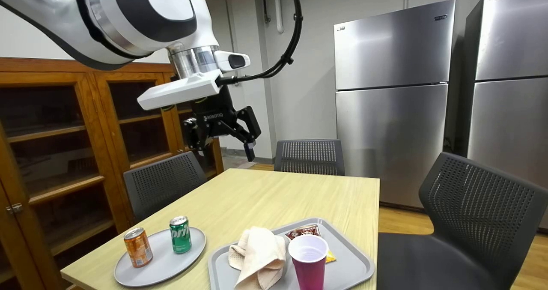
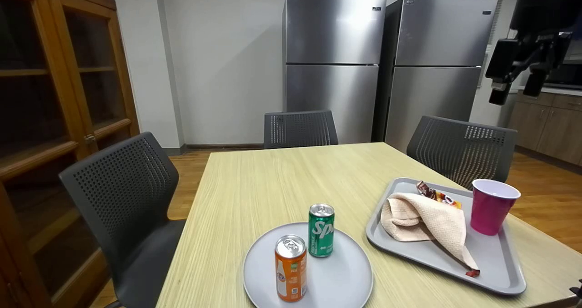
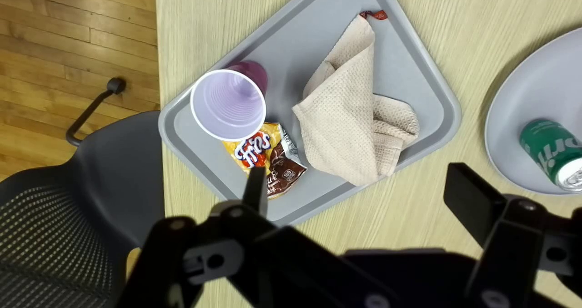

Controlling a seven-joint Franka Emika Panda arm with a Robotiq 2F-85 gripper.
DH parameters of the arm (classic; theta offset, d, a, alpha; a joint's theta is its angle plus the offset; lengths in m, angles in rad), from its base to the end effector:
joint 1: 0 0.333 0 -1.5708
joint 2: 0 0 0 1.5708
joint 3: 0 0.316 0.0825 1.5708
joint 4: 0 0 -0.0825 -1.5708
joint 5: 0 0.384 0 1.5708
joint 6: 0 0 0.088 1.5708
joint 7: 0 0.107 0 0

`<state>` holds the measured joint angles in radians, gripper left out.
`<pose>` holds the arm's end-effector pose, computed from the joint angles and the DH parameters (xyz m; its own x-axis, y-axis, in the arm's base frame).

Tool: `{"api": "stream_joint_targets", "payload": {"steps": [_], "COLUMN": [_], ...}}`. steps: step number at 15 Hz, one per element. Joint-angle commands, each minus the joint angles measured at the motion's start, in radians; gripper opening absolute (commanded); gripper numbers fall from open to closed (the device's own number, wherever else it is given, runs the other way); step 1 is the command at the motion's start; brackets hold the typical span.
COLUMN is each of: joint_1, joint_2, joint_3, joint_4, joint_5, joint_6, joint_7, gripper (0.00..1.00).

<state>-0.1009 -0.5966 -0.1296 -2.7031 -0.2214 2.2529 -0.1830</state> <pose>0.3559 -0.0880 0.4211 0.9879 0.1041 0.1149 0.0876 -0.9862 0.1403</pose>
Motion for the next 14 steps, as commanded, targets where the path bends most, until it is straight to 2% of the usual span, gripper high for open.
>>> {"api": "stream_joint_targets", "payload": {"steps": [1,7,14], "joint_1": [-0.004,0.003,0.021], "joint_2": [0.0,0.036,0.169], "joint_3": [0.005,0.007,-0.002], "joint_4": [0.002,-0.008,-0.008], "joint_5": [0.004,-0.007,0.006], "joint_6": [-0.002,0.052,0.19], "joint_7": [-0.003,-0.012,-0.035], "gripper": [1.0,1.0,1.0]}}
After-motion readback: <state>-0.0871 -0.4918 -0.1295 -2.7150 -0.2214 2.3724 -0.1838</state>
